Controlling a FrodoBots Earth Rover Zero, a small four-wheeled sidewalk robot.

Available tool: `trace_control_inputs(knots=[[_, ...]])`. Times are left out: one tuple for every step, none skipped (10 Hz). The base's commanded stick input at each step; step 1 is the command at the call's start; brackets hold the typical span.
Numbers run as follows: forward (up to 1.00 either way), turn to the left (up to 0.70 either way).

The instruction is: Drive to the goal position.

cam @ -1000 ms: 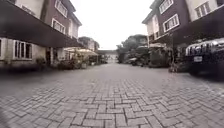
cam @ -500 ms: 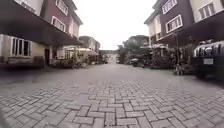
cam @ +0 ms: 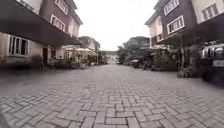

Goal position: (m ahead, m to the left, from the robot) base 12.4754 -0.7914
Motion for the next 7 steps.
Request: trace_control_inputs(knots=[[0.7, 0.0], [0.7, 0.0], [0.7, 0.0], [0.7, 0.0], [0.7, 0.0], [0.7, 0.0], [0.7, 0.0]])
